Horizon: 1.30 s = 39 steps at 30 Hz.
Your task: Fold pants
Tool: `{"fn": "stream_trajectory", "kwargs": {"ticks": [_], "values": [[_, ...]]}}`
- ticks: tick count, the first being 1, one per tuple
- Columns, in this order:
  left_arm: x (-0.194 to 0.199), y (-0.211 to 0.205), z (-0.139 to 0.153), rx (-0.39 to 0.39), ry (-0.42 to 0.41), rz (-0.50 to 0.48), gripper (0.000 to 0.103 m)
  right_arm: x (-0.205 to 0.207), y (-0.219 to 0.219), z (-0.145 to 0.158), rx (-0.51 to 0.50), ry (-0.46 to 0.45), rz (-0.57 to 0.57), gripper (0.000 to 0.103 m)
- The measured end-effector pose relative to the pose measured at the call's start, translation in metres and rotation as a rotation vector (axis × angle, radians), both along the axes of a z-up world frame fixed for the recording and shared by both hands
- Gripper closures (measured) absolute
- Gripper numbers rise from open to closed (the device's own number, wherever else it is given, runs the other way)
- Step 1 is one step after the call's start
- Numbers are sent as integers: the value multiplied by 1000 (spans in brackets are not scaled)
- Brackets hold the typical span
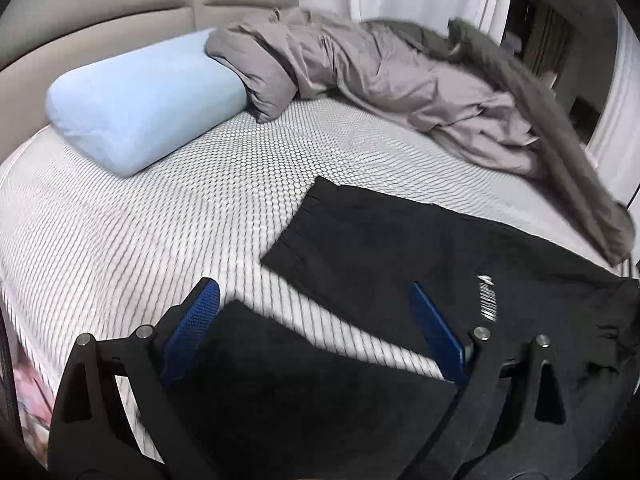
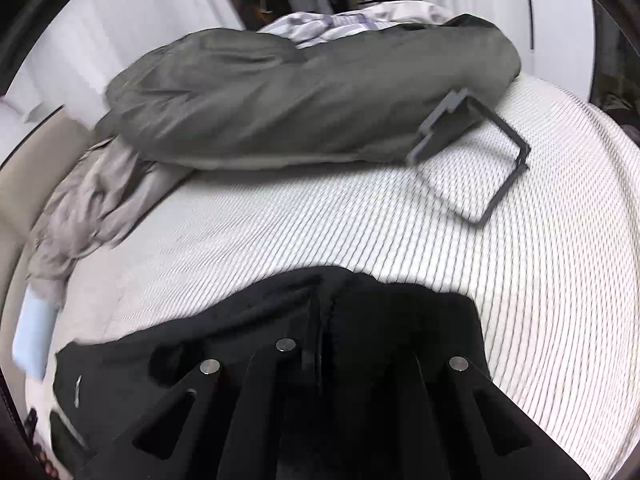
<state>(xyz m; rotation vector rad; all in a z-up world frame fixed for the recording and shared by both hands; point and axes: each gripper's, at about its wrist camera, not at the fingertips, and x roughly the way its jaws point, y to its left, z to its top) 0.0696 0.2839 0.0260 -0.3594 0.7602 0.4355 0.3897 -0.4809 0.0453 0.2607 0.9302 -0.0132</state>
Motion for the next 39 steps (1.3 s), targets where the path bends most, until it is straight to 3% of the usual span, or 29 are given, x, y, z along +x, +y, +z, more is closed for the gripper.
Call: {"fn": "stream_trajectory", "kwargs": {"ticks": [3, 4, 6, 7, 8, 9, 10, 11, 12, 15, 18, 22, 27, 30, 33, 37, 39], "values": [[52, 24, -11, -11, 76, -4, 9, 30, -3, -13, 28, 126, -5, 76], [74, 31, -18, -20, 107, -49, 9, 30, -2, -13, 43, 136, -2, 71], [101, 39, -33, -18, 175, -94, 10, 15, 3, -12, 43, 104, 32, 43], [121, 45, -49, -24, 242, -97, 11, 8, 6, -10, 25, 90, 52, 40], [131, 50, -61, -45, 280, -93, 17, -3, 10, -8, 8, 82, 68, 38], [138, 54, -73, -81, 314, -100, 33, -13, 13, -7, -3, 79, 79, 37], [148, 62, -87, -140, 338, -107, 38, -27, 13, -4, -10, 75, 85, 37], [151, 64, -89, -138, 324, -98, 46, -46, 12, -5, -12, 68, 81, 36], [154, 65, -87, -110, 306, -98, 68, -61, 11, -5, -12, 61, 73, 34], [159, 71, -68, -86, 244, -102, 79, -103, 8, 1, -6, 22, 63, 33], [165, 87, -53, -3, 217, 11, 76, -158, 9, 12, -19, -50, 27, 31], [152, 84, -42, -4, 259, -44, 68, -218, 7, 16, 25, -115, -35, 27], [73, 65, -3, 1, 127, -86, 24, -308, -10, 6, 84, -166, -136, 27], [16, 46, 10, -10, 74, -75, 22, -352, -30, -9, 148, -145, -207, 27], [-40, 28, 12, -83, 25, -55, 22, -372, -43, -31, 234, -101, -247, 27], [-90, -6, -4, -137, 24, -28, 22, -358, -47, -66, 374, -11, -276, 27], [-103, -16, -11, -148, 26, -19, 22, -351, -47, -76, 368, 6, -322, 28]]}}
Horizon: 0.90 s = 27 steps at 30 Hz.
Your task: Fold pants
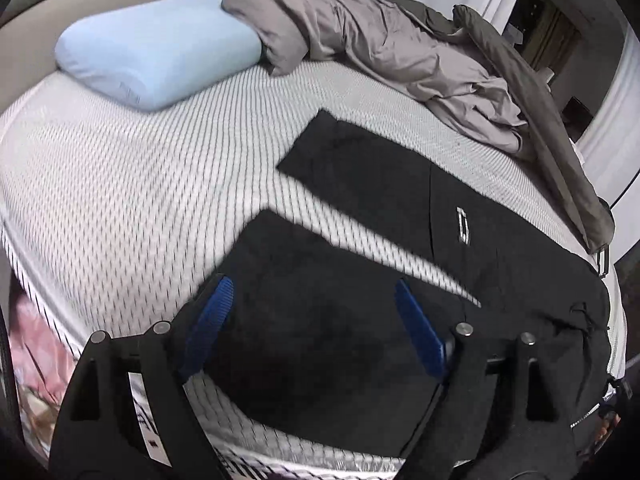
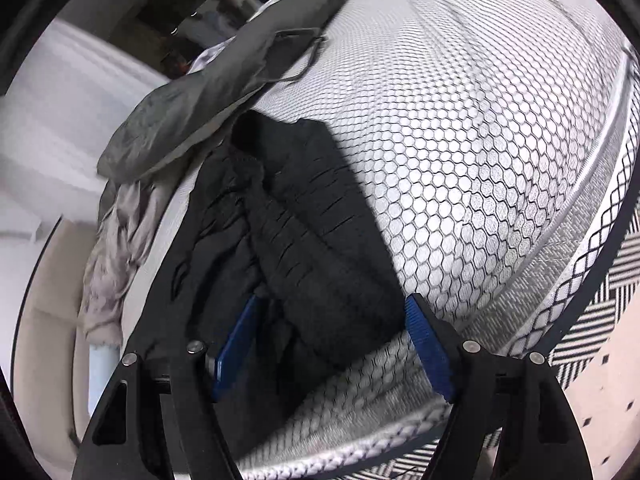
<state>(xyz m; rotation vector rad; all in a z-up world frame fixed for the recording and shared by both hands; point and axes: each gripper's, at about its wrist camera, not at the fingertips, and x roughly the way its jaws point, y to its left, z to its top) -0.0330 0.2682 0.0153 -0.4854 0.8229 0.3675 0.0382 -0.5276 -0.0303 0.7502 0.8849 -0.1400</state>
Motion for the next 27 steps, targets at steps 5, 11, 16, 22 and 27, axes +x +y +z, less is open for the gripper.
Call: {"fn": "stream_trajectory", "kwargs": {"ticks": [5, 11, 16, 22, 27], "values": [[-31, -7, -20, -35, 2, 59, 22, -25, 2, -3, 51, -37, -48, 28], [-54, -8, -34, -89, 0, 86, 22, -59, -7, -15, 201, -108, -77, 30], [-62, -13, -44, -119, 13, 83, 22, -30, -7, -12, 216, -139, -40, 38], [-77, -16, -47, -101, 23, 88, 22, -45, -12, 34, 89, -343, 12, 88], [-90, -4, -70, -145, 57, 132, 22, -47, -48, -12, 142, -155, -43, 88]]}}
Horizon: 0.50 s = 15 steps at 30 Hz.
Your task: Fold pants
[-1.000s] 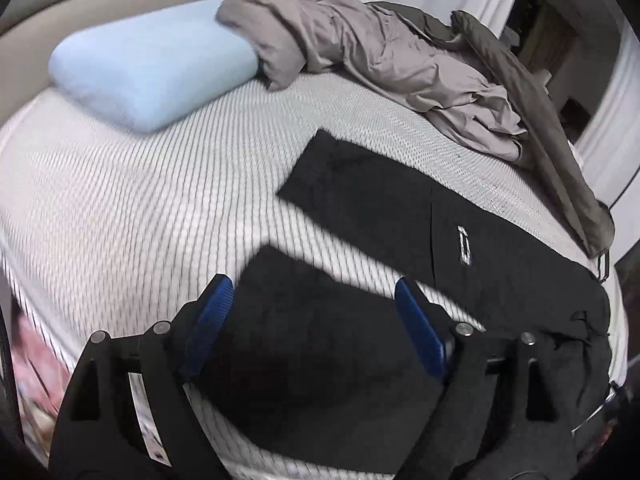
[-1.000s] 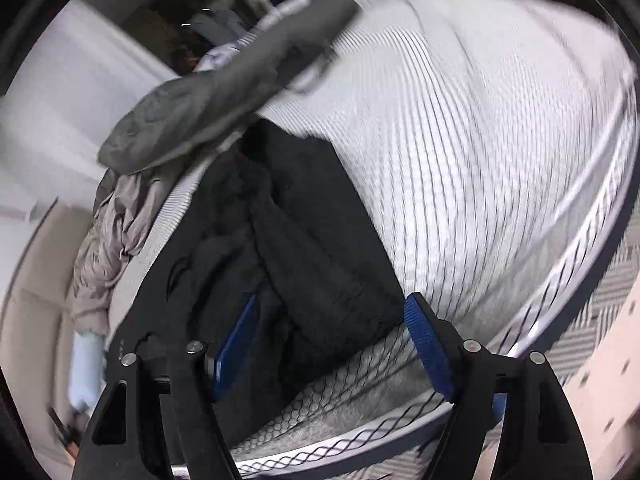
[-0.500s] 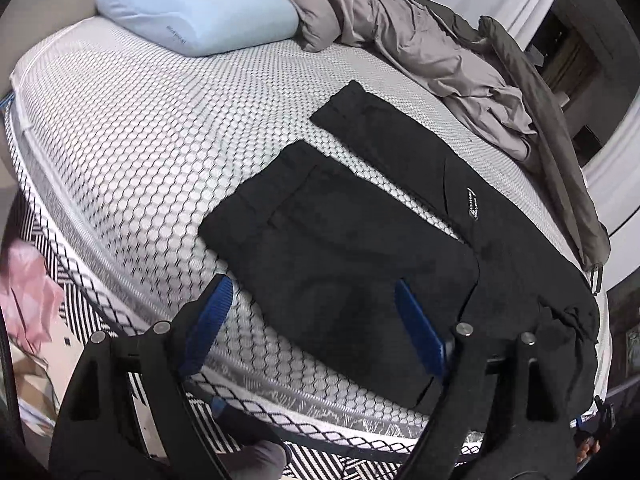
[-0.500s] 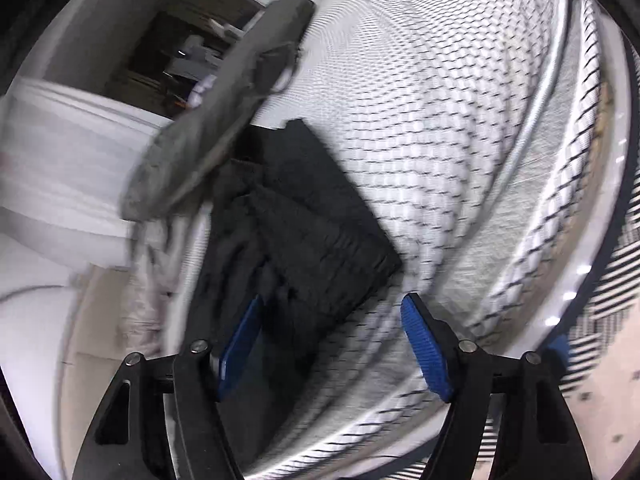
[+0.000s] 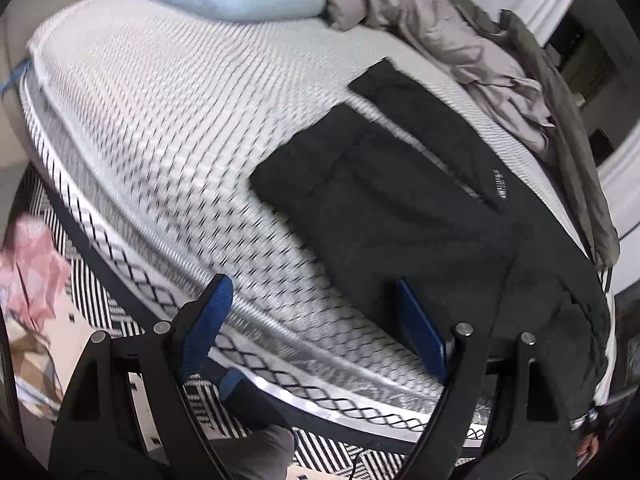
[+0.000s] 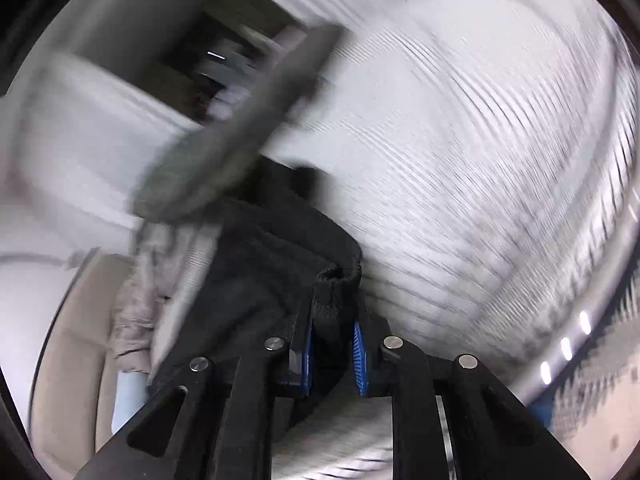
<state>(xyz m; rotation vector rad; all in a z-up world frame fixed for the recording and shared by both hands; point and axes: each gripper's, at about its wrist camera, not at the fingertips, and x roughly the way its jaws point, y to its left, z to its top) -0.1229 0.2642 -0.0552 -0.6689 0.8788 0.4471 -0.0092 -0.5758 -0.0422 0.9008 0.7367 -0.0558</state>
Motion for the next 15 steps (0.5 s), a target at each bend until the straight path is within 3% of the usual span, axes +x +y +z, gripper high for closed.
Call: {"fn": "stream_trajectory", "kwargs": {"ticks": [2, 4, 5, 6, 11, 15], "values": [[-6, 6, -3, -39, -45, 0, 24, -5, -4, -5, 66, -28, -4, 84], [-10, 12, -1, -76, -104, -3, 28, -15, -5, 11, 41, -77, 12, 69], [-10, 14, -1, -97, -128, -2, 30, -17, -4, 15, 44, -92, 16, 51], [-9, 16, -1, -115, -142, -2, 36, -21, -5, 19, 71, -117, 26, 45], [8, 26, -5, -159, -110, 31, 46, -38, -5, 20, 121, -136, 62, 45], [-1, 25, 3, -180, -142, 35, 47, -37, -2, 18, 141, -143, 59, 45]]}}
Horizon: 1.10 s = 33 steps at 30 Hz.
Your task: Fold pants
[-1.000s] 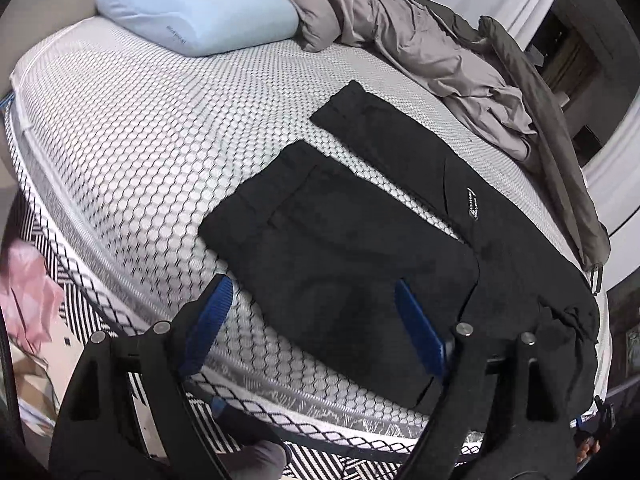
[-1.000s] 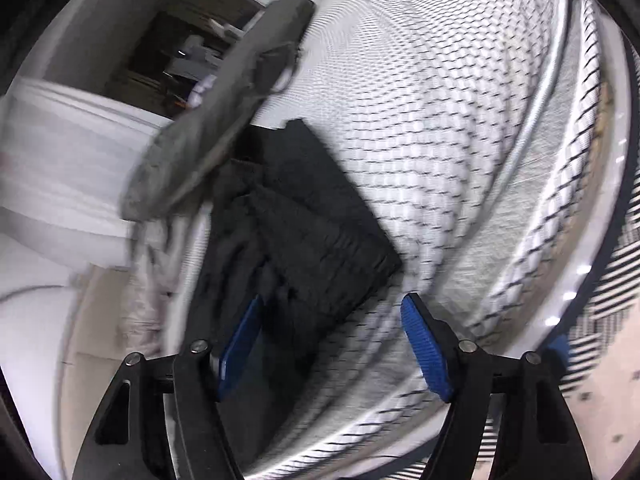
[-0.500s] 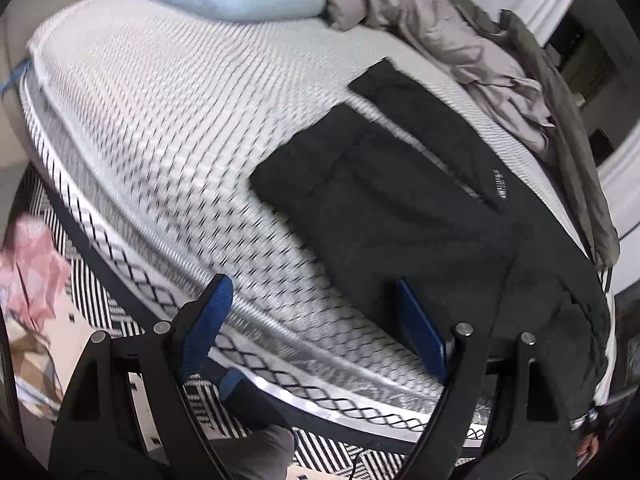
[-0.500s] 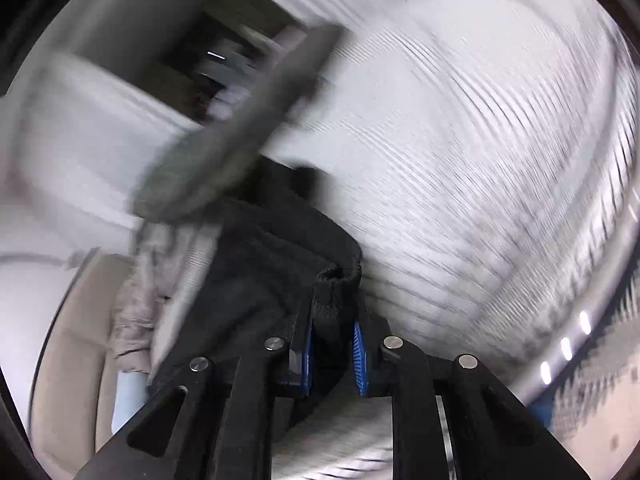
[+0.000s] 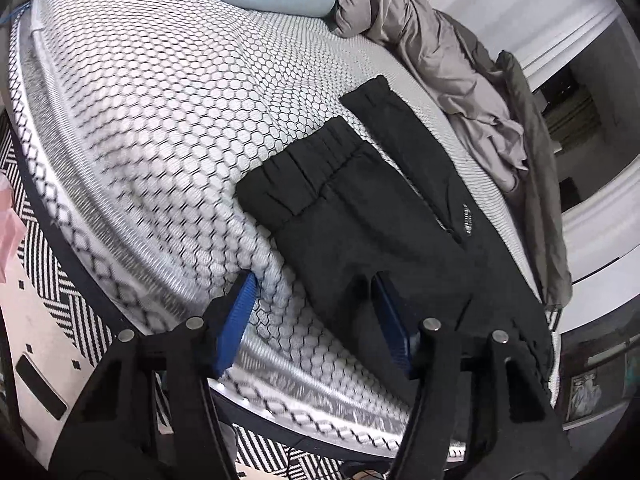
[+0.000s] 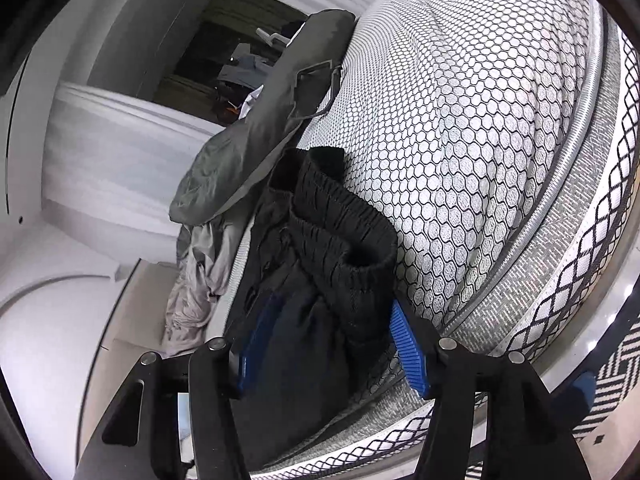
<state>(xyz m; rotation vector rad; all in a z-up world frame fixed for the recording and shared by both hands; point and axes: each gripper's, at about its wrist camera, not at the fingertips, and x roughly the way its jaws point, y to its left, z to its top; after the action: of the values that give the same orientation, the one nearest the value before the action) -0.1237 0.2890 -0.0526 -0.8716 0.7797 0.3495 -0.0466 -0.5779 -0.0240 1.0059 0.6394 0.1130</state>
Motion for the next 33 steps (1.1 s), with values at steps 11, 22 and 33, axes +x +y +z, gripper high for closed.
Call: {"fn": "stream_trajectory", "kwargs": {"ticks": [11, 22, 33], "values": [[8, -1, 1, -83, -60, -63, 52, -2, 4, -9, -7, -11, 2, 45], [18, 8, 19, 13, -157, -12, 91, -3, 7, -4, -4, -45, 40, 45], [50, 12, 4, 8, -73, -4, 100, 26, 24, -23, -26, 47, 80, 40]]}}
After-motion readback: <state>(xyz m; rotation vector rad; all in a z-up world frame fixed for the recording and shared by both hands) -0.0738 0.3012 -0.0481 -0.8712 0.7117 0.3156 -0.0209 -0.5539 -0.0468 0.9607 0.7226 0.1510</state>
